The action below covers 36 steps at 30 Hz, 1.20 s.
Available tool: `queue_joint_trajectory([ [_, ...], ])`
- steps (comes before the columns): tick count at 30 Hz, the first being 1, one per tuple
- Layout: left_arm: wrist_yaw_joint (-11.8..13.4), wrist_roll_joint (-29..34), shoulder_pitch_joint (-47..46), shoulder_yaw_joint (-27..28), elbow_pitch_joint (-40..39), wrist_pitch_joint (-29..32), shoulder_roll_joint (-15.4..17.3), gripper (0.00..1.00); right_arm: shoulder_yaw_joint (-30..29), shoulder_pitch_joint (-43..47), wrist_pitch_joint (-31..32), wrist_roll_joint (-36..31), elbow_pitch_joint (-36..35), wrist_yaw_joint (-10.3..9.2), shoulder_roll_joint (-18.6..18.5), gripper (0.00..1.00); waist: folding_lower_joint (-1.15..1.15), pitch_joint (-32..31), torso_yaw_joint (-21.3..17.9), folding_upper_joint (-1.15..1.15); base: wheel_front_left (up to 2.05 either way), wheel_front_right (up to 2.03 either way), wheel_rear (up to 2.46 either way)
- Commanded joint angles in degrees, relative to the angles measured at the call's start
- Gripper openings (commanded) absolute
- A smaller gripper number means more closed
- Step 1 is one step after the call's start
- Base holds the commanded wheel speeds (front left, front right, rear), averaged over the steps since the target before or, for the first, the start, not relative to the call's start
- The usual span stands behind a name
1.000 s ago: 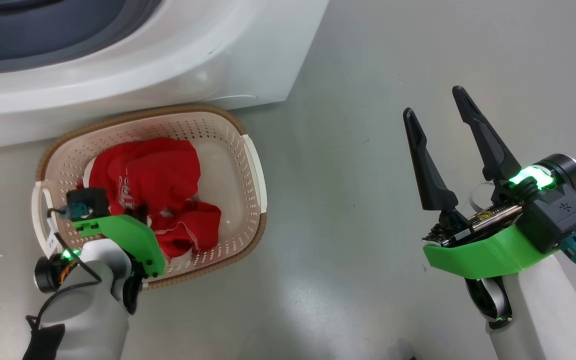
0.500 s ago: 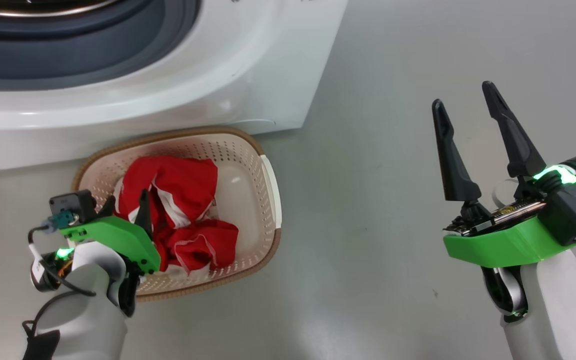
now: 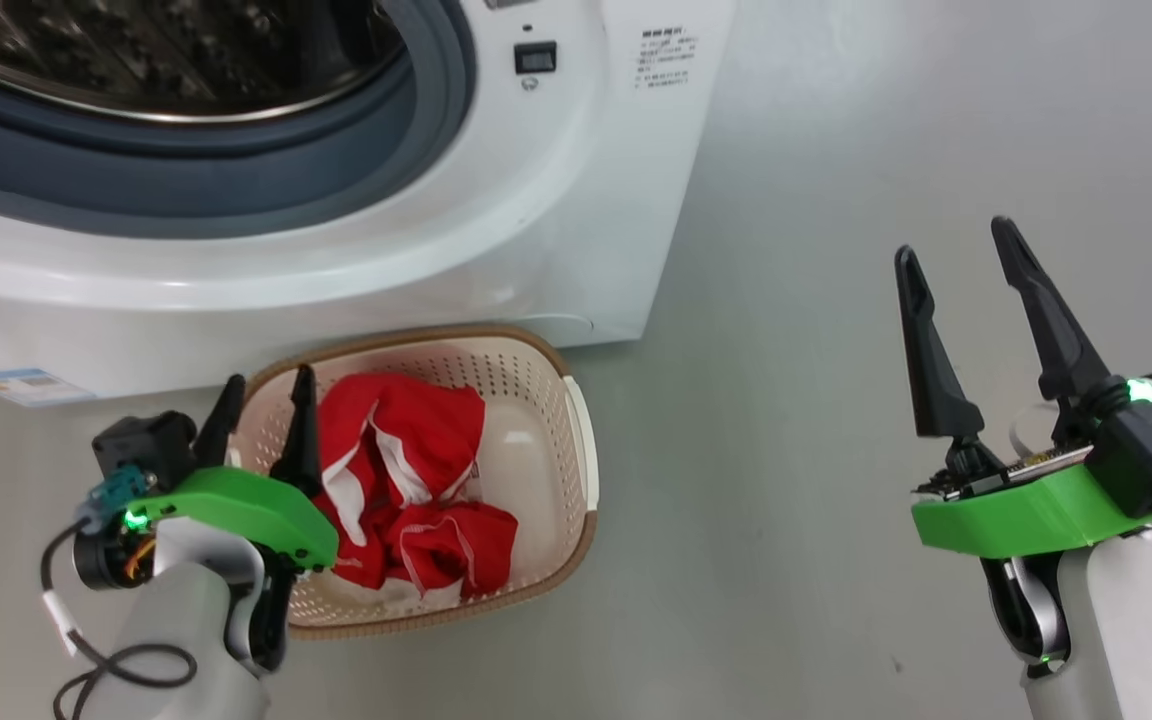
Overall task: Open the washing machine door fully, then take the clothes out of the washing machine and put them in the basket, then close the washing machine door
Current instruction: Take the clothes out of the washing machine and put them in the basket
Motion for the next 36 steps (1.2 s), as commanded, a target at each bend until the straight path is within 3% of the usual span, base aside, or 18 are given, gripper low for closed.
queue_joint_trajectory([
  [1, 0.16, 0.82, 2.28, 2.15, -3.55, -0.69, 1.2, 1.0, 0.7, 1.42, -0.29, -0.7, -1.1, 0.28, 0.12, 1.0, 0.0, -3.27, 1.39, 0.0, 0.0, 0.0, 0.0],
  [16, -1.39, 3.97, 14.35, 4.43, -24.38, -0.7, -1.13, 1.0, -2.33, 7.9, -0.29, -1.82, -0.02, 0.28, 0.12, 1.0, 0.0, -13.02, 2.86, 0.0, 0.0, 0.0, 0.0],
  [36, 1.34, 8.0, 27.35, 4.48, -41.51, 1.55, 0.77, 1.0, -4.61, 14.13, -0.29, -2.23, -0.41, 0.28, 0.12, 1.0, 0.0, -19.9, 3.0, 0.0, 0.0, 0.0, 0.0],
])
